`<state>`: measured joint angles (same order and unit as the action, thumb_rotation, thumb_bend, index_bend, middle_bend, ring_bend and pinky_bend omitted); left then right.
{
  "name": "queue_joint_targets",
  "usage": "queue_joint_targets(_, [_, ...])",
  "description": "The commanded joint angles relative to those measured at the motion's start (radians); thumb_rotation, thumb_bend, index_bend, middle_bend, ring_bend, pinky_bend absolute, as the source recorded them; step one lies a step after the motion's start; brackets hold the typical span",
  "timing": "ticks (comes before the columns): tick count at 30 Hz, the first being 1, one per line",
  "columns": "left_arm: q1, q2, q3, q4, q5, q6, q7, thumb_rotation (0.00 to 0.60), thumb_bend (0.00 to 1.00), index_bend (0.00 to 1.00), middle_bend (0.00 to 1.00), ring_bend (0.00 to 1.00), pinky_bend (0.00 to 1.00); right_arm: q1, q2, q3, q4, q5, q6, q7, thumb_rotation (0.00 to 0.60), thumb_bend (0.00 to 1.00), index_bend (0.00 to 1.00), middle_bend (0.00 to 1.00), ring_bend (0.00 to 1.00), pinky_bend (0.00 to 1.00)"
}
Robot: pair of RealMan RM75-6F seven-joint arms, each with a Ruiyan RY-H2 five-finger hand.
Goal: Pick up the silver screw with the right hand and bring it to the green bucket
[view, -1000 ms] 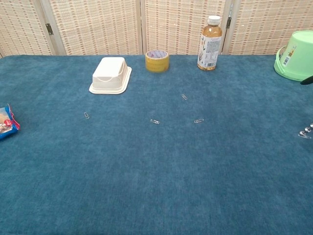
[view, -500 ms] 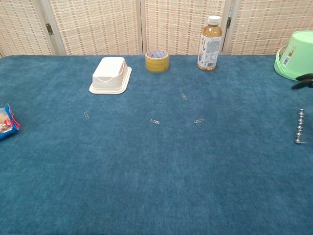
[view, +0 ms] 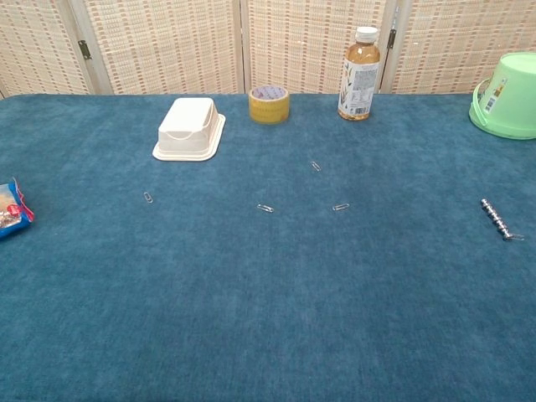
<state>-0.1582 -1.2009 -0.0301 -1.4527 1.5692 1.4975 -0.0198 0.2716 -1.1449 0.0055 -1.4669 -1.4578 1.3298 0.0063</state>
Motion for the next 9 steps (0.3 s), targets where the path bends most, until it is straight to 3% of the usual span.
queue_joint_targets(1, [0.0,0.015,0.002,-0.025,-0.026,-0.028,0.012,0.6,0.52,0.07,0.07,0.1,0.13,-0.118,0.044,-0.033,-0.089,0.013,0.133,-0.148,0.6,0.34,0.0,0.0,0.0,0.0])
queue_joint_targets(6, [-0.007,0.018,0.003,-0.039,-0.02,-0.037,0.026,0.6,0.52,0.07,0.07,0.1,0.13,-0.199,0.013,-0.047,-0.082,-0.009,0.234,-0.127,0.6,0.34,0.0,0.0,0.0,0.0])
queue_joint_targets(9, [-0.008,0.015,0.005,-0.035,-0.01,-0.035,0.026,0.6,0.52,0.08,0.07,0.1,0.13,-0.209,0.027,-0.055,-0.086,-0.021,0.226,-0.091,0.6,0.34,0.0,0.0,0.0,0.0])
